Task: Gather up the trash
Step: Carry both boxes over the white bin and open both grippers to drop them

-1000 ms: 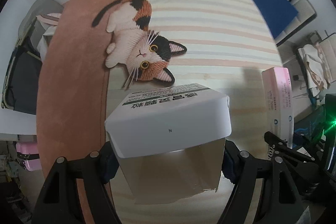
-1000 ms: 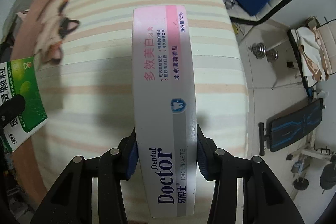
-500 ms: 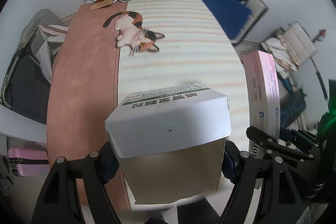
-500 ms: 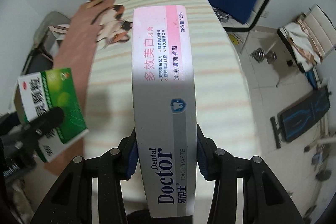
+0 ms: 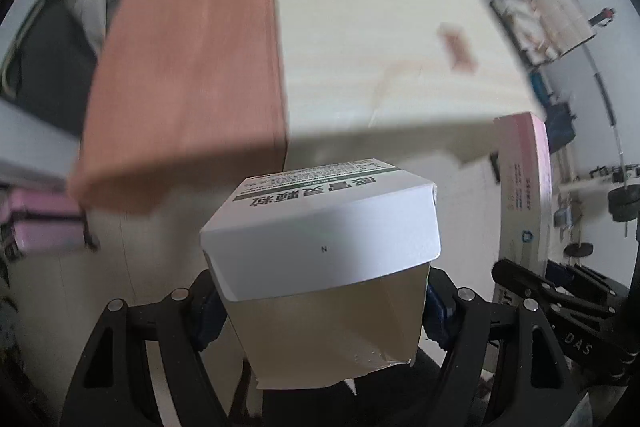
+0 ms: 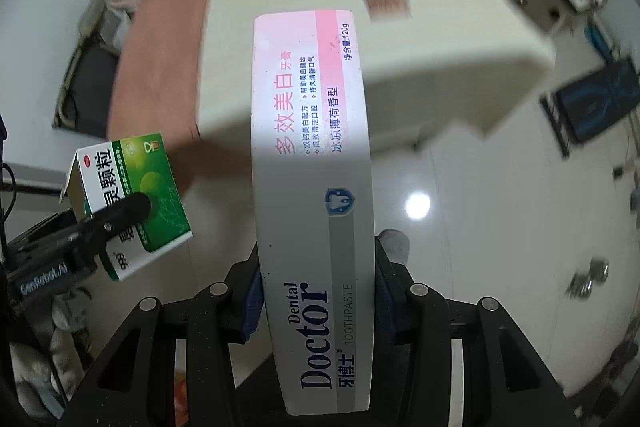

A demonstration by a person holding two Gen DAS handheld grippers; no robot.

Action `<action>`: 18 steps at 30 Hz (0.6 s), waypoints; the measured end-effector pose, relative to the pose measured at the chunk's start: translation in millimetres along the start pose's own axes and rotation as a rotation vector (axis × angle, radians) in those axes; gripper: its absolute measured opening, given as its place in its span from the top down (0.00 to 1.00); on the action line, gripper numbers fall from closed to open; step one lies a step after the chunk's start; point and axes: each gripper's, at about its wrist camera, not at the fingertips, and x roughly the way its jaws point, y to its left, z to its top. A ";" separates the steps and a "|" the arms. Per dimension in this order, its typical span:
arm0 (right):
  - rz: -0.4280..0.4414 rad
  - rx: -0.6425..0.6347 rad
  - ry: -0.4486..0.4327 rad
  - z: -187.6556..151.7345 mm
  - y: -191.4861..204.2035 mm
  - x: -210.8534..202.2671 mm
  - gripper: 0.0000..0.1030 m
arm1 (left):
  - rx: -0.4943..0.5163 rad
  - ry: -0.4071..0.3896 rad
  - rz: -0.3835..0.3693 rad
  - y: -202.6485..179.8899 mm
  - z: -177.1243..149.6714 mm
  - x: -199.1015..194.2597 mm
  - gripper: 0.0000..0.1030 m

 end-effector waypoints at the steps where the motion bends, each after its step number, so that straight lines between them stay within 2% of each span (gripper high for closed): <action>1: 0.002 0.009 0.034 -13.7 -5.8 18.3 0.53 | -0.010 0.020 -0.003 2.4 -6.3 10.8 0.26; 7: 0.030 0.037 0.193 -61.5 -42.6 140.2 0.53 | -0.078 0.149 -0.008 19.0 -37.6 127.0 0.26; 14: 0.114 0.084 0.308 -72.9 -88.2 309.7 0.53 | -0.201 0.266 -0.044 45.3 -44.8 291.2 0.22; 15: 0.118 0.083 0.320 -72.3 -95.0 340.2 0.53 | -0.214 0.279 -0.050 48.8 -45.5 313.3 0.17; 16: 0.119 0.076 0.333 -71.2 -98.6 361.3 0.53 | -0.225 0.287 -0.051 52.6 -48.5 332.9 0.06; 18: 0.130 0.079 0.351 -70.1 -106.5 400.3 0.53 | -0.230 0.288 -0.034 57.2 -51.9 360.9 0.03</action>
